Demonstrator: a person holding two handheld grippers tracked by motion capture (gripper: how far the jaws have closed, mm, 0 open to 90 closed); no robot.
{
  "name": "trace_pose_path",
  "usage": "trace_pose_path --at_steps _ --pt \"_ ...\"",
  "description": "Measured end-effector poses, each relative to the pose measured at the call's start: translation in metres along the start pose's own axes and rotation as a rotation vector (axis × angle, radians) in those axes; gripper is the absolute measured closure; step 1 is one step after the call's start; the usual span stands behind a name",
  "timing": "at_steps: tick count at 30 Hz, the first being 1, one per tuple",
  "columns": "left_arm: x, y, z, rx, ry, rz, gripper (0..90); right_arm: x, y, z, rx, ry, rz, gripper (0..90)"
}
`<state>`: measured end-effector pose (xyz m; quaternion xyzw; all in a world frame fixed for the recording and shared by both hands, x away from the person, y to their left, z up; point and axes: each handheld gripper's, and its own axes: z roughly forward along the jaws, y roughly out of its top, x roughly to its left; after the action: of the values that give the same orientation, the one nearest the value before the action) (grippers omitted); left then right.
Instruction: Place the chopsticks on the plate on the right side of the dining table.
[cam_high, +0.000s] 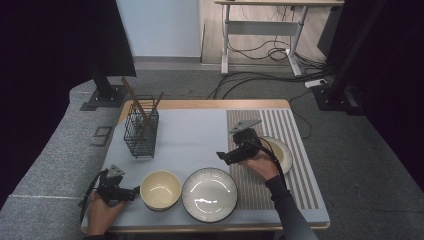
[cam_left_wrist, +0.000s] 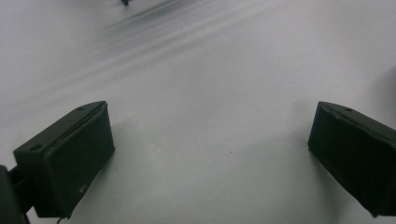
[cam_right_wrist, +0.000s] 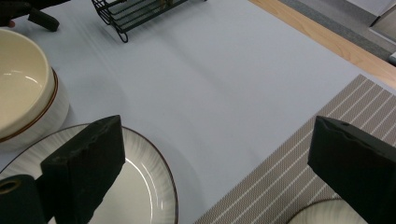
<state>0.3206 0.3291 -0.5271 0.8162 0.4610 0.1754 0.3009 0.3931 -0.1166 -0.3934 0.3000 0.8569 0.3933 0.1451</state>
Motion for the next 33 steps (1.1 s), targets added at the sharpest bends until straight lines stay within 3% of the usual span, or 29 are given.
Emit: trace_pose_path --at_steps 12,25,33 --pt "0.000 0.000 0.000 0.001 -0.001 -0.001 0.0 0.002 0.033 0.034 0.034 0.054 0.007 4.4" --pt "0.000 0.000 0.000 0.001 -0.002 -0.002 0.0 0.010 0.069 0.070 0.031 0.033 -0.045 10.7" --pt "0.000 0.000 0.000 0.001 -0.002 -0.003 0.0 0.017 0.093 0.091 0.016 0.047 -0.076 13.7"
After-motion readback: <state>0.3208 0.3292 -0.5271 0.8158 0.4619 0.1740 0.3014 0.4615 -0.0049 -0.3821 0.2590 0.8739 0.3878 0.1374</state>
